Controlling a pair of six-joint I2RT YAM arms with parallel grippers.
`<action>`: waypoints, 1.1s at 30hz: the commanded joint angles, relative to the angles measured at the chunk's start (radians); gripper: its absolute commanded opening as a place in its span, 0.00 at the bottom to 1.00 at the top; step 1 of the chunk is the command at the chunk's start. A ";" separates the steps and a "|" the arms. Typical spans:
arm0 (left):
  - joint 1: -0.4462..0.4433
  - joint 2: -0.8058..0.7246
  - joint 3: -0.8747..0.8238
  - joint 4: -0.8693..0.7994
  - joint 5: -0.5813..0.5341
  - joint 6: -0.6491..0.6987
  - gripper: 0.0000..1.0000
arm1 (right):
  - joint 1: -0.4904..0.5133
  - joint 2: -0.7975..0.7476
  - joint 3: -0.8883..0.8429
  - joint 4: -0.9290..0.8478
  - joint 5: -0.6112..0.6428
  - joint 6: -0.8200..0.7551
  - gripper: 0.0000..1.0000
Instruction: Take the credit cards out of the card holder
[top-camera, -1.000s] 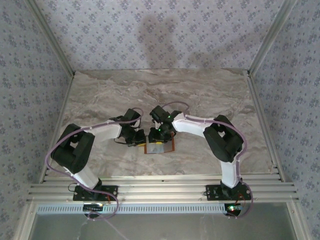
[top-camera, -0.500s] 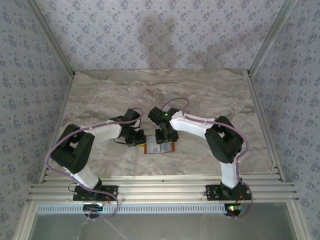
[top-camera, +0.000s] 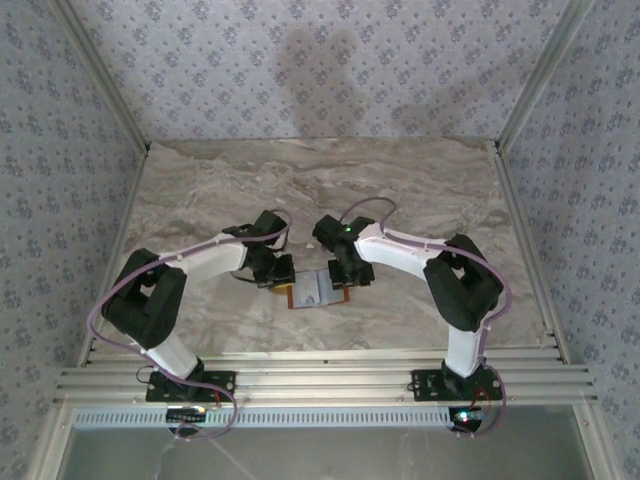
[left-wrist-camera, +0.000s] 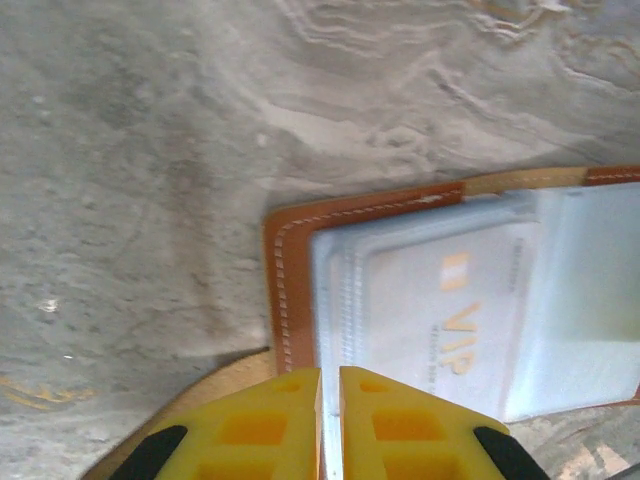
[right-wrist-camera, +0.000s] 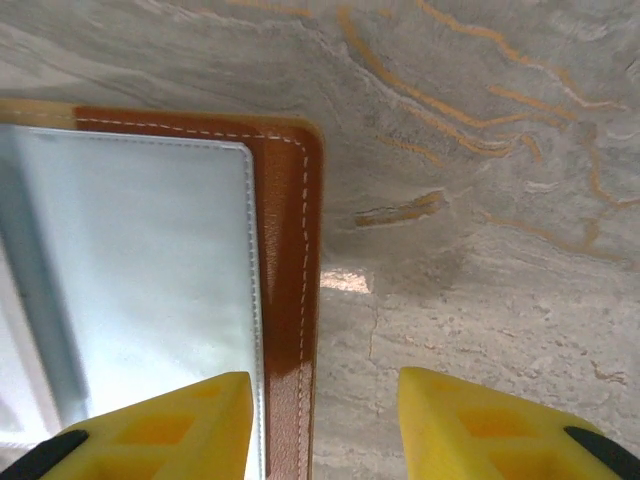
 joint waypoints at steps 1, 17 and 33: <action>-0.027 -0.001 0.037 -0.034 -0.015 -0.014 0.14 | -0.006 -0.059 0.001 -0.004 0.002 -0.004 0.41; -0.043 0.072 0.013 0.000 -0.040 -0.021 0.14 | -0.065 -0.083 -0.059 0.383 -0.471 -0.020 0.22; -0.044 0.125 0.038 -0.027 -0.073 0.017 0.13 | -0.111 0.033 -0.221 0.593 -0.599 0.051 0.20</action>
